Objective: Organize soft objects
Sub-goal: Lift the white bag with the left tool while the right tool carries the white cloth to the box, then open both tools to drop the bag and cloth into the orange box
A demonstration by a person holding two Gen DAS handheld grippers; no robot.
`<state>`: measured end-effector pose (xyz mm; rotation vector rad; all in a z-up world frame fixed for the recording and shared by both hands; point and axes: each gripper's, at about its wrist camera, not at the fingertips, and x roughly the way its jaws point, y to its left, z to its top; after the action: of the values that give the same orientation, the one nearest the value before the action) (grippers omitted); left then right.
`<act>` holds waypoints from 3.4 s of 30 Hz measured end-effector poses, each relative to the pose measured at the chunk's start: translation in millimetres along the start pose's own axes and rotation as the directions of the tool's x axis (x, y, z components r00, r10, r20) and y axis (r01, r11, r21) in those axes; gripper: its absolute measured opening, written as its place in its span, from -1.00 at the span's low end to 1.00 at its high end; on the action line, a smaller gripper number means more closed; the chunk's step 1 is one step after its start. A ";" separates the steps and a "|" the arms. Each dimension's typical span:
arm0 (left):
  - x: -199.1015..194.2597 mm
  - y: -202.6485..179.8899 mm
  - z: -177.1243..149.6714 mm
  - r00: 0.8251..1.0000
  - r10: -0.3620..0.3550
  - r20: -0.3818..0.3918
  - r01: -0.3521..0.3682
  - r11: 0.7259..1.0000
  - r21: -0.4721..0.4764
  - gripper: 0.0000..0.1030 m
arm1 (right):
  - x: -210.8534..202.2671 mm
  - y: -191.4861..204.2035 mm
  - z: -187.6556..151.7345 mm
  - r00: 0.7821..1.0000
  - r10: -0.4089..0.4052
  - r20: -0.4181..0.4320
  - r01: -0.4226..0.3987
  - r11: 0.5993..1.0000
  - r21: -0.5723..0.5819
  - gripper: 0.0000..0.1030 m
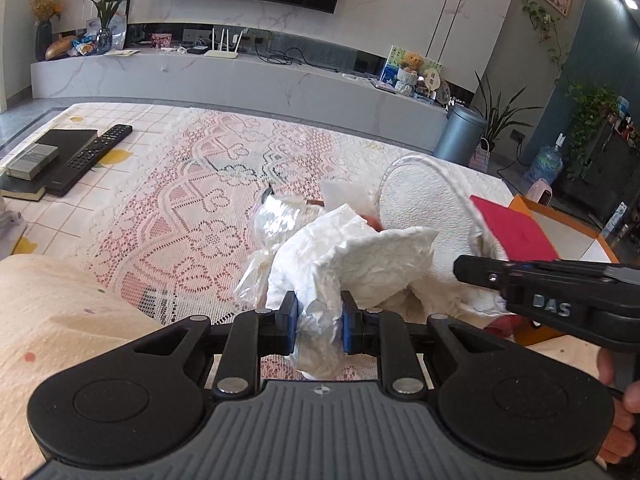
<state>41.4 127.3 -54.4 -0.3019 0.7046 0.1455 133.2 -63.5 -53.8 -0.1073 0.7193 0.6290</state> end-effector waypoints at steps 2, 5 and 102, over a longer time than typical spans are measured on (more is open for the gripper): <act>-8.5 -4.8 1.2 1.000 -0.001 0.017 0.001 1.000 0.004 -0.55 | -16.5 -2.1 1.3 1.000 0.012 0.023 -0.013 1.000 0.024 -0.84; -22.2 -13.0 3.1 0.999 -0.007 0.049 0.006 1.000 0.013 -0.55 | -42.8 -3.3 2.3 0.997 -0.002 0.071 0.000 1.000 0.030 -0.84; 177.2 -286.2 62.7 0.806 -0.164 -0.568 0.450 0.793 0.410 0.05 | 0.9 -285.5 -23.5 0.911 -0.058 -0.408 0.222 0.904 0.366 -0.79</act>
<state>280.0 -118.1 -61.5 0.0917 1.1759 -0.4793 283.4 -301.9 -105.9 0.1046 1.2062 0.3037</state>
